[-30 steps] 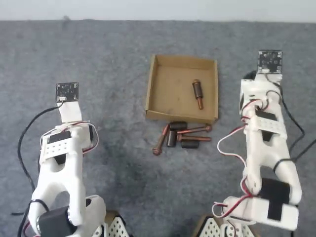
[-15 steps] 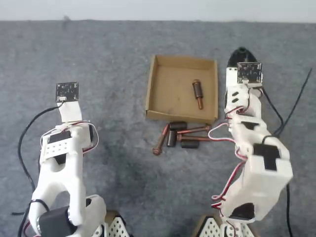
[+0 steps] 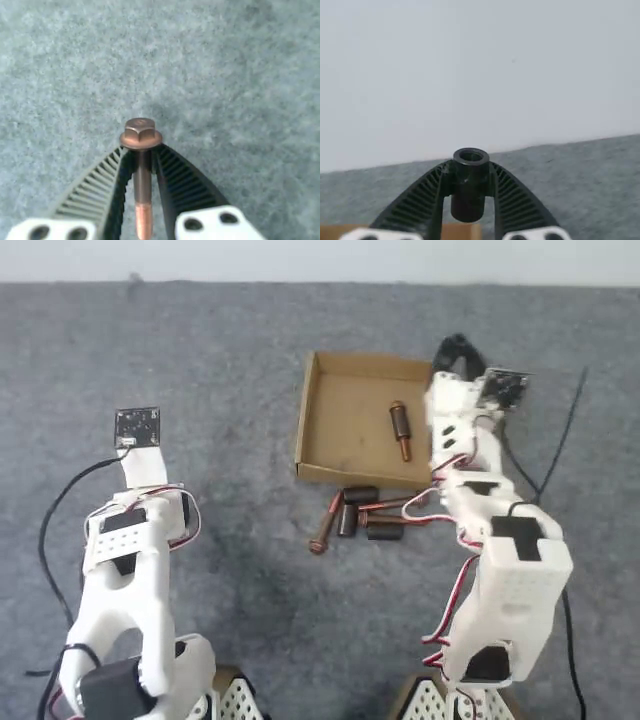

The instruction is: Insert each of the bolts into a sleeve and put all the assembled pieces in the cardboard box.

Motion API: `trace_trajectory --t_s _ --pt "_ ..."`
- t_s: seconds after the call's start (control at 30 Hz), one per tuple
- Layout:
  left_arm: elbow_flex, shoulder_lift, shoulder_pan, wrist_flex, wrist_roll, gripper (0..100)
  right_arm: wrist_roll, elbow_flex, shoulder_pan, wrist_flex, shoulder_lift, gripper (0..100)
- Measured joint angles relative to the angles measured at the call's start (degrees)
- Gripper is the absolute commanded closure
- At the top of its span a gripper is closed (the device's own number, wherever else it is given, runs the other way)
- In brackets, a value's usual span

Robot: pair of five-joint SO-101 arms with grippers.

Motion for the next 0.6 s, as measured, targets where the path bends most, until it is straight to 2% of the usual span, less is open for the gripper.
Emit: trace_trajectory --t_s 0.6 --pt "0.0 0.0 -0.09 0.0 0.0 99 -0.62 30.33 -16.18 0.0 -27.52 99.1"
